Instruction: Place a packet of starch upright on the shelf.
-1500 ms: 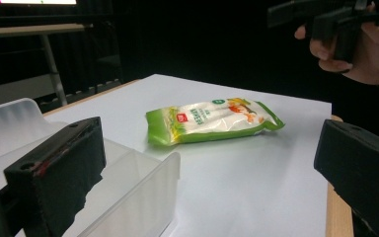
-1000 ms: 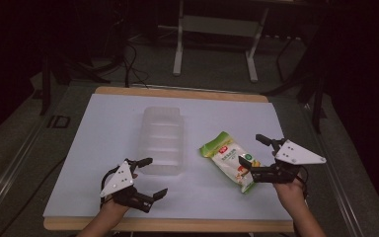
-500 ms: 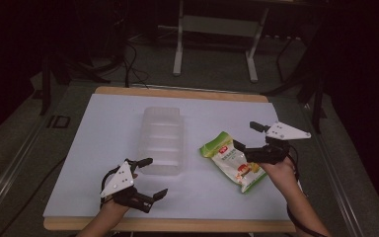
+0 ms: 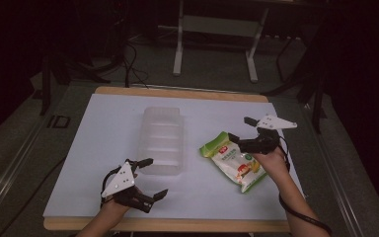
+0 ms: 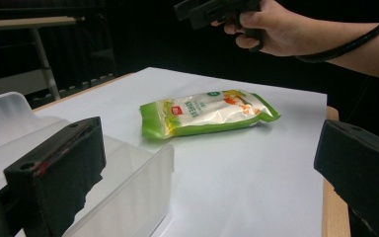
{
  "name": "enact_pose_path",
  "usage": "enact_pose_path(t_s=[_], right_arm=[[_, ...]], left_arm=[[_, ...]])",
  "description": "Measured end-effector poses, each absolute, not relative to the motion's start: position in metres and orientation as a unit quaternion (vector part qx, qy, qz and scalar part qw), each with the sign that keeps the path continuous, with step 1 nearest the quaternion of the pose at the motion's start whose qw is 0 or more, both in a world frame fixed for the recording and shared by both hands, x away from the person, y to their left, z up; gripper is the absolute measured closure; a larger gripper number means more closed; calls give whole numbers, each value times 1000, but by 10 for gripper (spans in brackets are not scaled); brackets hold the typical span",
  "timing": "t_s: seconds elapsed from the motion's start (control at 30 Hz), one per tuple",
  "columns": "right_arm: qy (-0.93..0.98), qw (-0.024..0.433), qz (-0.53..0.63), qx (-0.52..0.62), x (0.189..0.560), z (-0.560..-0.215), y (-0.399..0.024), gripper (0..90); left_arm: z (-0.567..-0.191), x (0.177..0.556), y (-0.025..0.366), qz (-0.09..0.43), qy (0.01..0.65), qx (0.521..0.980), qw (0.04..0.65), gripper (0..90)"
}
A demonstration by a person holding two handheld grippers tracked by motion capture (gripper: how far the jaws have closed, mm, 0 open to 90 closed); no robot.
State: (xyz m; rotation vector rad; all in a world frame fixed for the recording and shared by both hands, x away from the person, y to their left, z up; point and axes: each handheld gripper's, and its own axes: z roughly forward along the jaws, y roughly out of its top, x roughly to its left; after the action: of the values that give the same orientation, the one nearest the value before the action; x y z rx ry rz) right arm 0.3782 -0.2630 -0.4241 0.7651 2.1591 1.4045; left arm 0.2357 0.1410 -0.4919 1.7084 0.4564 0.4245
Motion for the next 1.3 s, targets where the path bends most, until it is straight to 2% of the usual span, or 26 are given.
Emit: enact_pose_path(t_s=[0.43,0.83,0.97,1.3], right_arm=[[792,196,487,313,408,-455,-276,136],[803,167,464,334,426,-486,-277,146],[813,156,451,334,433,-496,-277,188],[824,133,427,349,443,-513,-276,189]], left_arm=[[-493,237,140,184,197,745,610,0],[-495,238,139,185,196,748,606,0],[-495,239,139,185,197,748,606,0],[-497,241,137,182,196,754,600,0]])
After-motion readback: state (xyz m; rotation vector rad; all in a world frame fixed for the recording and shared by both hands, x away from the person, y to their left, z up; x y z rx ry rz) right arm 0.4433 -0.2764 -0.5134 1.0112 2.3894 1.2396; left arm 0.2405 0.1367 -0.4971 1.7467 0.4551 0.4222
